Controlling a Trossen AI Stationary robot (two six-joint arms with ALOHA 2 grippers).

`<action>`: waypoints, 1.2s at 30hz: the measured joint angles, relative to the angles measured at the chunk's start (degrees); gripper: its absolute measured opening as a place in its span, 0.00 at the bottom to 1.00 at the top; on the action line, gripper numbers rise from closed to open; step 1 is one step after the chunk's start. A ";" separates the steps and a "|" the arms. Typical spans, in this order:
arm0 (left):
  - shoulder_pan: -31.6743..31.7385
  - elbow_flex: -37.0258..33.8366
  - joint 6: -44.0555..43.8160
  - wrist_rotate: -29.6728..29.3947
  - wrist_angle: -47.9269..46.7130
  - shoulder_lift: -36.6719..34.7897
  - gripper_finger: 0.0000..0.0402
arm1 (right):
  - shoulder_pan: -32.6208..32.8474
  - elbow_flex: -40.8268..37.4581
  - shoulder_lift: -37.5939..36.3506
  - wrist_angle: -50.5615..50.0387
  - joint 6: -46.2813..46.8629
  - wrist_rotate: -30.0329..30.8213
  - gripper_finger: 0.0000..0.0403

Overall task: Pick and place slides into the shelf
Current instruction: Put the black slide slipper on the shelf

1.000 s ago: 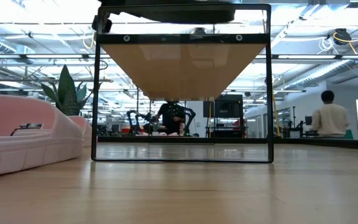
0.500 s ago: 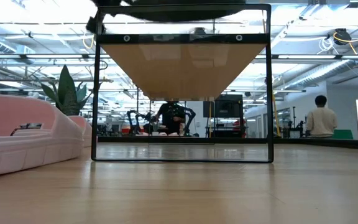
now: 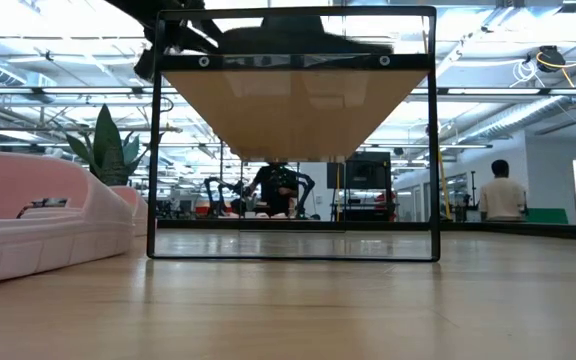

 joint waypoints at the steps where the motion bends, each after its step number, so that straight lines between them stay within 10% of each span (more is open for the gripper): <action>1: 0.15 -0.04 0.04 0.84 -0.88 0.00 0.02 | 0.00 0.00 -0.02 -0.03 0.00 0.00 0.27; 36: 12.60 -0.02 10.09 15.93 -11.47 0.11 0.02 | 0.00 0.00 3.74 -1.10 4.47 -0.12 0.27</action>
